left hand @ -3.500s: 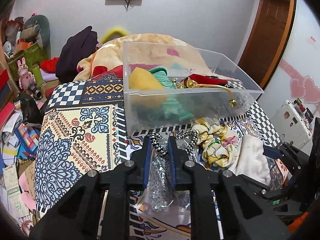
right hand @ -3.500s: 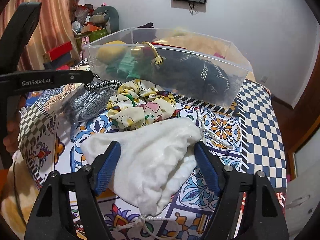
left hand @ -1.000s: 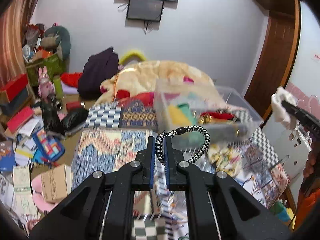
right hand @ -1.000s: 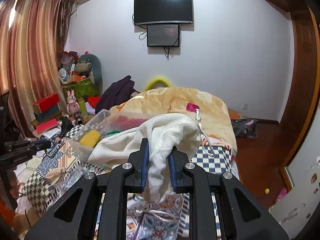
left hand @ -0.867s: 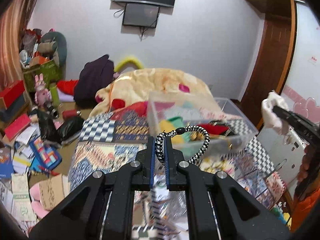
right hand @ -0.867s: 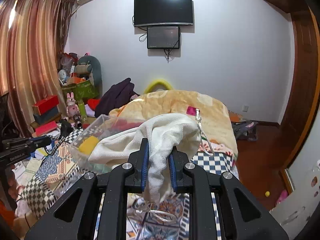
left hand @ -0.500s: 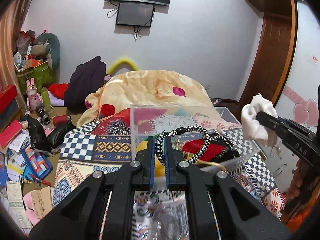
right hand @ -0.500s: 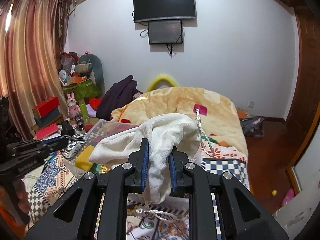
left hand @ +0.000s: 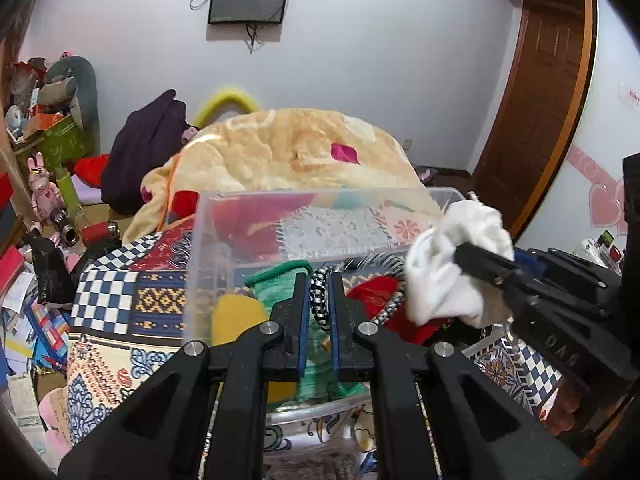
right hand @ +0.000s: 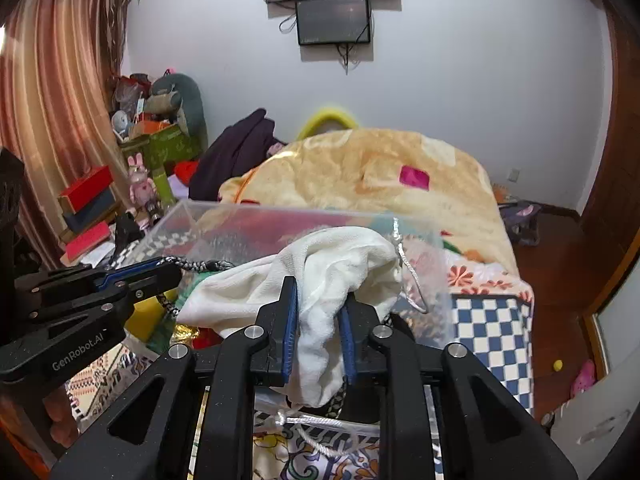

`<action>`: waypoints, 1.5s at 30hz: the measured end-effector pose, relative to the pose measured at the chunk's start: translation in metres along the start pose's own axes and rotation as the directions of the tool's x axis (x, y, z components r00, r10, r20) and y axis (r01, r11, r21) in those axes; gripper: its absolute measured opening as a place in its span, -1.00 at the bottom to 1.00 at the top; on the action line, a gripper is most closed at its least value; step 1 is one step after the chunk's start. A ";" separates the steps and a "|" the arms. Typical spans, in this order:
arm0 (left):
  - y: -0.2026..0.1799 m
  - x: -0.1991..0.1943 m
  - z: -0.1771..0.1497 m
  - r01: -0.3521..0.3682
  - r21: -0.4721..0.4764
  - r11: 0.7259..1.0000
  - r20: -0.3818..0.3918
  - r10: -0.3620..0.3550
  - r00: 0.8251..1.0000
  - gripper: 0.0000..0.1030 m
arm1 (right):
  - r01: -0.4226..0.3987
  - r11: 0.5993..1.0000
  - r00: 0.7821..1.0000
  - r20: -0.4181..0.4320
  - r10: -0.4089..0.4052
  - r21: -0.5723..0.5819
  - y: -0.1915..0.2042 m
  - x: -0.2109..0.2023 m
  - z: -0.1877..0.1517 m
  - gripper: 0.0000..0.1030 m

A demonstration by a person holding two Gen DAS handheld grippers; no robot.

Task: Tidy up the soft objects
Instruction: 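Carry the white bag and beaded cord into the clear box while both tools release them, then grasp the silver mesh bag with the left tool while the right tool grasps the floral scrunchie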

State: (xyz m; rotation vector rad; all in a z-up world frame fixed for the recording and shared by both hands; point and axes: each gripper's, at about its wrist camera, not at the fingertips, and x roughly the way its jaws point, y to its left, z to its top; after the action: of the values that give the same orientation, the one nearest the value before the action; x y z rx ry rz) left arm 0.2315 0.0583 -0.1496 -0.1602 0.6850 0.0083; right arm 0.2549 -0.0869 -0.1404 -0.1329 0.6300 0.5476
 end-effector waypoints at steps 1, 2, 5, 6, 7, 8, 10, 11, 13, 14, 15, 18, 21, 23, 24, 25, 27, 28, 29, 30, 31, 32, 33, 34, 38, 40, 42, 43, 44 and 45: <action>-0.001 0.001 -0.001 0.001 0.005 1.000 -0.005 -0.001 1.000 -0.85 | -0.004 1.000 1.000 -0.004 0.004 -0.003 0.002 0.000 0.000 -0.62; -0.003 0.002 -0.002 0.000 0.011 1.000 -0.009 0.000 1.000 -0.85 | -0.007 1.000 1.000 -0.010 0.007 -0.006 0.003 0.000 -0.002 -0.62; -0.005 0.003 -0.006 0.006 0.027 1.000 -0.028 -0.006 1.000 -0.83 | -0.001 1.000 1.000 -0.019 0.001 -0.018 0.003 0.000 -0.003 -0.56; -0.005 0.002 -0.007 0.009 0.031 0.999 -0.032 -0.008 0.999 -0.79 | 0.002 1.000 1.000 -0.023 -0.003 -0.022 0.003 -0.001 -0.004 -0.49; -0.006 0.002 -0.008 0.011 0.034 0.999 -0.035 -0.010 0.999 -0.73 | 0.005 1.000 1.000 -0.025 -0.005 -0.024 0.004 0.001 -0.002 -0.42; -0.006 0.000 -0.010 0.014 0.035 0.999 -0.035 -0.012 0.999 -0.69 | 0.008 1.000 1.000 -0.025 -0.009 -0.026 0.004 0.000 -0.003 -0.38; -0.006 -0.005 -0.012 0.019 0.039 0.999 -0.029 -0.018 0.999 -0.58 | 0.024 0.999 1.000 -0.016 -0.024 -0.029 0.003 -0.005 -0.005 -0.15; -0.006 -0.009 -0.013 0.023 0.037 0.999 -0.025 -0.022 0.999 -0.55 | 0.030 0.999 0.999 -0.011 -0.030 -0.030 0.003 -0.006 -0.005 -0.11; -0.004 -0.016 -0.015 0.033 0.026 0.999 -0.018 -0.033 0.999 -0.40 | 0.043 0.998 0.999 0.002 -0.043 -0.042 0.003 -0.014 -0.006 -0.06; -0.003 -0.022 -0.017 0.041 0.017 0.999 -0.005 -0.041 0.999 -0.36 | 0.043 0.998 0.999 0.005 -0.043 -0.045 0.003 -0.016 -0.007 -0.05; -0.002 -0.027 -0.017 0.043 0.013 0.999 0.004 -0.043 0.999 -0.28 | 0.041 0.998 0.999 0.010 -0.041 -0.052 0.003 -0.021 -0.007 -0.01; -0.001 -0.044 -0.019 0.048 0.012 0.999 0.044 -0.048 0.998 -0.18 | 0.034 0.998 0.999 0.033 -0.033 -0.054 0.003 -0.032 -0.008 0.17; 0.000 -0.060 -0.020 0.041 0.021 0.999 0.076 -0.042 0.996 -0.02 | 0.014 0.999 0.998 0.059 -0.011 -0.053 0.004 -0.045 -0.011 0.30; 0.002 -0.070 -0.022 0.039 0.024 0.999 0.094 -0.041 0.995 0.07 | 0.004 0.998 0.998 0.066 0.000 -0.055 0.005 -0.050 -0.013 0.32; 0.003 -0.074 -0.024 0.040 0.024 0.999 0.100 -0.042 0.994 0.13 | -0.006 0.998 0.998 0.067 0.010 -0.056 0.006 -0.052 -0.015 0.36; 0.003 -0.077 -0.026 0.042 0.024 0.999 0.102 -0.044 0.994 0.20 | -0.016 0.998 0.998 0.065 0.020 -0.057 0.008 -0.053 -0.018 0.41; 0.004 -0.082 -0.031 0.040 0.024 0.999 0.100 -0.042 0.994 0.28 | -0.030 0.998 0.998 0.060 0.034 -0.061 0.012 -0.053 -0.021 0.45; 0.005 -0.083 -0.034 0.037 0.025 0.999 0.097 -0.039 0.995 0.31 | -0.041 0.997 0.998 0.052 0.044 -0.064 0.014 -0.052 -0.024 0.47; 0.005 -0.084 -0.037 0.035 0.026 0.999 0.092 -0.038 0.995 0.32 | -0.049 0.997 0.998 0.046 0.052 -0.066 0.016 -0.052 -0.027 0.48; 0.006 -0.083 -0.042 0.035 0.026 0.999 0.082 -0.037 0.996 0.35 | -0.065 0.995 0.997 0.030 0.068 -0.071 0.019 -0.050 -0.031 0.49; 0.006 -0.083 -0.045 0.034 0.026 0.999 0.074 -0.035 0.997 0.35 | -0.073 0.995 0.997 0.023 0.075 -0.074 0.020 -0.050 -0.034 0.50; 0.007 -0.081 -0.050 0.032 0.027 0.999 0.063 -0.034 0.997 0.35 | -0.083 0.993 0.996 0.010 0.084 -0.082 0.023 -0.047 -0.038 0.50; 0.008 -0.080 -0.054 0.028 0.030 0.999 0.051 -0.030 0.998 0.36 | -0.086 0.992 0.996 0.000 0.086 -0.088 0.025 -0.045 -0.040 0.50; 0.009 -0.079 -0.059 0.022 0.031 0.999 0.039 -0.023 0.999 0.36 | -0.094 0.991 0.996 -0.014 0.093 -0.092 0.027 -0.041 -0.043 0.50; 0.017 -0.069 -0.078 0.026 0.012 1.000 -0.025 -0.025 0.999 0.36 | -0.117 0.990 0.991 -0.074 0.112 -0.080 0.029 -0.025 -0.056 0.50; 0.021 -0.065 -0.087 0.030 -0.002 1.000 -0.053 -0.030 0.998 0.36 | -0.131 0.989 0.986 -0.116 0.122 -0.075 0.030 -0.014 -0.060 0.50; 0.022 -0.062 -0.095 0.032 -0.010 0.999 -0.077 -0.033 0.997 0.36 | -0.162 0.985 0.976 -0.157 0.152 -0.051 0.031 -0.002 -0.065 0.50; 0.022 -0.059 -0.098 0.034 -0.014 0.999 -0.089 -0.035 0.995 0.36 | -0.175 0.984 0.971 -0.170 0.166 -0.043 0.031 0.002 -0.066 0.50; 0.023 -0.056 -0.102 0.036 -0.016 0.999 -0.102 -0.037 0.994 0.36 | -0.181 0.983 0.969 -0.178 0.171 -0.041 0.033 0.002 -0.067 0.50; 0.023 -0.054 -0.104 0.038 -0.017 0.999 -0.113 -0.039 0.993 0.36 | -0.184 0.982 0.967 -0.186 0.173 -0.043 0.034 0.006 -0.068 0.50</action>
State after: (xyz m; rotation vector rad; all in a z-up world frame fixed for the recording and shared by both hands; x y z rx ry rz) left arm 0.1224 0.0677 -0.1985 -0.1893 0.7950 -0.0331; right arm 0.2051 -0.0744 -0.1971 -0.1854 0.8087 0.7342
